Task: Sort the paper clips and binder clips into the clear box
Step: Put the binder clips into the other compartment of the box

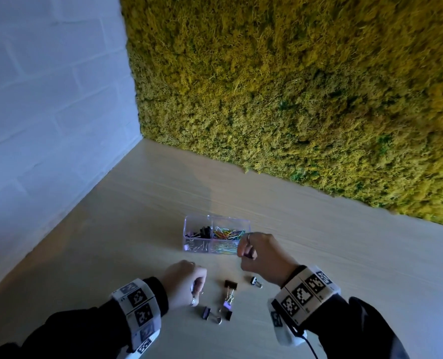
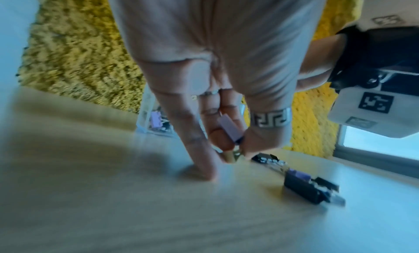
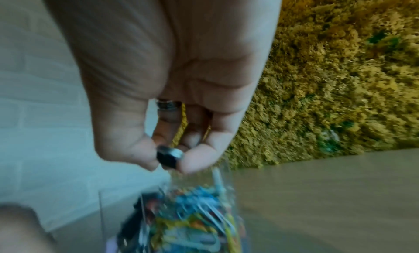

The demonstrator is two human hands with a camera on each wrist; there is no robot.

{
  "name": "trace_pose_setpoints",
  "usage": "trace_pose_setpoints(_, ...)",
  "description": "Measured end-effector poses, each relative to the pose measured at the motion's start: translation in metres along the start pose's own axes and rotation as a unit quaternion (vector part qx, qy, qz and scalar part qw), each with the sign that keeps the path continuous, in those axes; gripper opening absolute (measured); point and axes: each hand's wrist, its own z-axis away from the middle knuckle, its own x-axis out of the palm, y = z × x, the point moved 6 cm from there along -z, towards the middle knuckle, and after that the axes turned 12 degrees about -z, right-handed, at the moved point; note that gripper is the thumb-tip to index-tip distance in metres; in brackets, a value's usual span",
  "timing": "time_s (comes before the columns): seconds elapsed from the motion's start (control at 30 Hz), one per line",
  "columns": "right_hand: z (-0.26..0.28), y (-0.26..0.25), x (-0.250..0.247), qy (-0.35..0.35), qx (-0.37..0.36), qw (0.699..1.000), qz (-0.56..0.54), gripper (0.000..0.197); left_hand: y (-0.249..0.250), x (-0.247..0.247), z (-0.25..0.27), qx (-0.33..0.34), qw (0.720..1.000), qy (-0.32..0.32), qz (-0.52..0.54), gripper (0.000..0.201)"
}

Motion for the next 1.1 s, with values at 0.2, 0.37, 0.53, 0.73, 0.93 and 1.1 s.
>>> trace_pose_setpoints(0.2, -0.028, -0.062, 0.004, 0.093, -0.166, 0.981, -0.045, 0.006, -0.013, -0.005, 0.005, -0.013, 0.998, 0.018, 0.05, 0.011)
trace_pose_setpoints(0.37, -0.038, -0.053, 0.011, 0.146, -0.167, 0.974, -0.055, 0.012, -0.012, -0.022, 0.01, 0.007, 0.995, 0.028, 0.091, 0.015)
trace_pose_setpoints(0.53, -0.023, -0.027, -0.008, 0.208, -0.118, 0.971, 0.011, 0.03, -0.018, -0.065, 0.003, -0.042, 0.984, 0.106, 0.138, 0.032)
trace_pose_setpoints(0.73, -0.018, 0.014, 0.002, 0.052, 0.0, 0.986, 0.158, 0.065, -0.017, -0.107, -0.019, -0.027, 0.969, 0.221, 0.107, 0.03)
trace_pose_setpoints(0.93, -0.019, 0.014, -0.003, 0.077, -0.012, 0.984, 0.16, 0.059, -0.025, -0.078, -0.041, -0.004, 0.983, 0.177, 0.042, 0.028)
trace_pose_setpoints(1.1, -0.01, 0.016, -0.014, 0.088, -0.014, 0.982, 0.168, 0.061, -0.03, -0.078, -0.037, -0.043, 0.98, 0.192, 0.012, 0.029)
